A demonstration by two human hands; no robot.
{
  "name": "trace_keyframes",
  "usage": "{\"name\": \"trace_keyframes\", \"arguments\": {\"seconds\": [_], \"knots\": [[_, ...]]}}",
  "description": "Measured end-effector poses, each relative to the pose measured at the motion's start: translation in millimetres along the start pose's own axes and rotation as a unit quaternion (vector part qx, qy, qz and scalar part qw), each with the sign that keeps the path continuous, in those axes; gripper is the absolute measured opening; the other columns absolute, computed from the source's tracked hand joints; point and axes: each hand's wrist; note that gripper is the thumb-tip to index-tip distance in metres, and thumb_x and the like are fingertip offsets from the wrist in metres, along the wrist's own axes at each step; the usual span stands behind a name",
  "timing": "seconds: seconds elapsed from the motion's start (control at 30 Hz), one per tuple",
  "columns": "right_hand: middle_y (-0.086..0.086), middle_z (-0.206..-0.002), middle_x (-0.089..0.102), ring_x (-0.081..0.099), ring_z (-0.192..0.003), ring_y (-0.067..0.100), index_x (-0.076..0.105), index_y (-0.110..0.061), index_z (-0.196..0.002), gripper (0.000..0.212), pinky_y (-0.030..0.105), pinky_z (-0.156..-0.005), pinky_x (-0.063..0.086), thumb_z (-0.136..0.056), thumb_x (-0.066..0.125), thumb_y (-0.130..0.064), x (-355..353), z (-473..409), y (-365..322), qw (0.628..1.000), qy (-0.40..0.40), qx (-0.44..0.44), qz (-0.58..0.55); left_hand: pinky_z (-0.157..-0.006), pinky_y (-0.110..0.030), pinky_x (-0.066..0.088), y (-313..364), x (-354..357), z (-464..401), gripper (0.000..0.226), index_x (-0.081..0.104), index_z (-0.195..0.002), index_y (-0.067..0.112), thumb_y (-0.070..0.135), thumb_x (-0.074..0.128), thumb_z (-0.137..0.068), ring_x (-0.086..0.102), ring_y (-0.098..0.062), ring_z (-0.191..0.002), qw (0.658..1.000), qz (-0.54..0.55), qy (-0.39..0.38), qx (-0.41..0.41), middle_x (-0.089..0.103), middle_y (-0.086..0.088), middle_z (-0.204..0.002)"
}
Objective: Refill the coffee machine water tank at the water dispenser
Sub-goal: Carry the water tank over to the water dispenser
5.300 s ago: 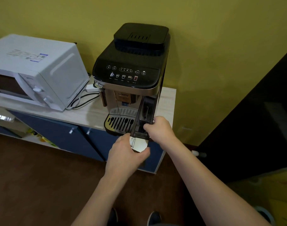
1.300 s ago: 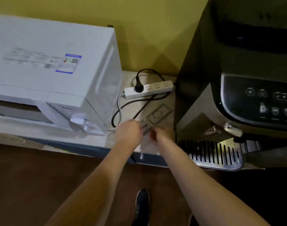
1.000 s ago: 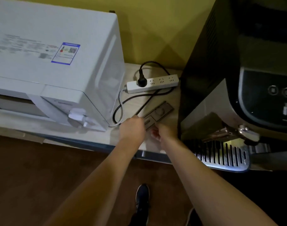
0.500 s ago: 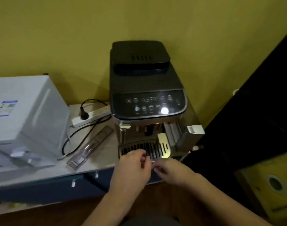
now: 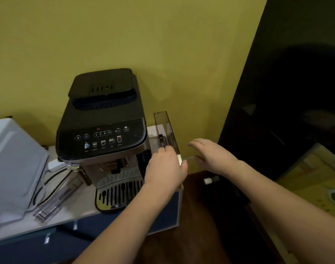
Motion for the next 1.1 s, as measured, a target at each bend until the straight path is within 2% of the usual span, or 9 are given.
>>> {"name": "trace_keyframes", "arguments": {"seconds": [0.2,0.3,0.43,0.53,0.6,0.7,0.83,0.93,1.1], "knots": [[0.003,-0.168,-0.004,0.0,-0.154,0.026,-0.008,-0.027,-0.157,0.1,0.042,-0.123,0.005,-0.09,0.065,-0.018,6,-69,25,0.966,-0.075,-0.15,0.198,-0.082,-0.036,0.048,-1,48,-54,0.073,0.05,-0.133,0.005,0.062,0.055,-0.086,0.051,-0.03,-0.113,0.985,-0.019,-0.071,-0.158,0.05,-0.016,-0.127],[0.004,-0.167,-0.012,-0.009,-0.154,0.028,-0.018,-0.028,-0.155,0.106,0.046,-0.123,-0.001,-0.089,0.064,-0.012,17,-109,27,0.934,-0.081,-0.228,0.261,-0.082,-0.038,0.049,-4,71,-64,0.077,0.052,-0.132,0.008,0.067,0.054,-0.083,0.052,-0.03,-0.113,0.975,0.006,-0.074,-0.209,0.049,-0.015,-0.128],[0.002,-0.168,-0.006,-0.008,-0.154,0.026,-0.001,-0.03,-0.158,0.096,0.047,-0.124,0.0,-0.089,0.062,-0.007,30,-151,19,0.892,-0.1,-0.332,0.29,-0.073,-0.036,0.048,-4,82,-72,0.077,0.048,-0.129,0.002,0.06,0.058,-0.079,0.057,-0.031,-0.105,0.969,0.03,-0.036,-0.243,0.051,-0.015,-0.121],[0.005,-0.165,0.021,0.009,-0.154,0.026,0.029,-0.026,-0.153,0.083,0.046,-0.123,0.001,-0.083,0.073,-0.021,23,-168,19,0.87,-0.089,-0.389,0.291,-0.068,-0.034,0.046,-4,79,-72,0.074,0.051,-0.122,0.003,0.057,0.061,-0.074,0.058,-0.031,-0.101,0.967,0.045,-0.037,-0.25,0.053,-0.013,-0.117],[0.007,-0.154,0.042,0.028,-0.149,0.026,0.042,-0.022,-0.144,0.074,0.047,-0.124,0.01,-0.079,0.076,-0.028,12,-171,11,0.849,-0.094,-0.426,0.298,-0.069,-0.034,0.046,-5,69,-66,0.069,0.053,-0.12,0.005,0.056,0.063,-0.073,0.058,-0.03,-0.1,0.967,0.048,-0.042,-0.248,0.054,-0.012,-0.116],[0.007,-0.14,0.056,0.047,-0.135,0.028,0.049,-0.018,-0.138,0.07,0.045,-0.121,0.022,-0.076,0.078,-0.032,-9,-153,-6,0.858,-0.127,-0.408,0.287,-0.07,-0.033,0.043,-8,45,-46,0.067,0.055,-0.118,0.008,0.058,0.061,-0.073,0.055,-0.026,-0.099,0.975,0.034,-0.034,-0.218,0.052,-0.007,-0.112],[0.004,-0.128,0.061,0.055,-0.12,0.026,0.051,-0.017,-0.133,0.064,0.039,-0.105,0.042,-0.077,0.077,-0.035,-39,-106,-21,0.884,-0.116,-0.371,0.261,-0.074,-0.031,0.047,-12,17,-5,0.066,0.053,-0.119,0.015,0.062,0.057,-0.072,0.05,-0.019,-0.101,0.989,0.015,-0.008,-0.15,0.047,-0.001,-0.11],[0.002,-0.12,0.06,0.054,-0.113,0.024,0.051,-0.018,-0.129,0.06,0.037,-0.093,0.045,-0.077,0.076,-0.036,-60,-65,-34,0.909,-0.121,-0.321,0.238,-0.079,-0.032,0.049,-14,3,22,0.065,0.052,-0.119,0.019,0.064,0.054,-0.073,0.046,-0.016,-0.101,0.996,0.022,0.0,-0.09,0.044,0.001,-0.108],[-0.002,-0.118,0.06,0.055,-0.109,0.021,0.05,-0.021,-0.127,0.071,0.037,-0.091,0.049,-0.069,0.08,-0.05,-76,-5,-45,0.949,-0.117,-0.205,0.212,-0.078,-0.032,0.048,-18,-17,51,0.063,0.051,-0.12,0.021,0.065,0.049,-0.075,0.044,-0.016,-0.101,0.999,0.021,0.032,0.021,0.044,0.004,-0.107]]}}
Point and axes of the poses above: each hand's wrist, its own z-axis away from the middle knuckle, its own x-axis out of the palm, y = z × x
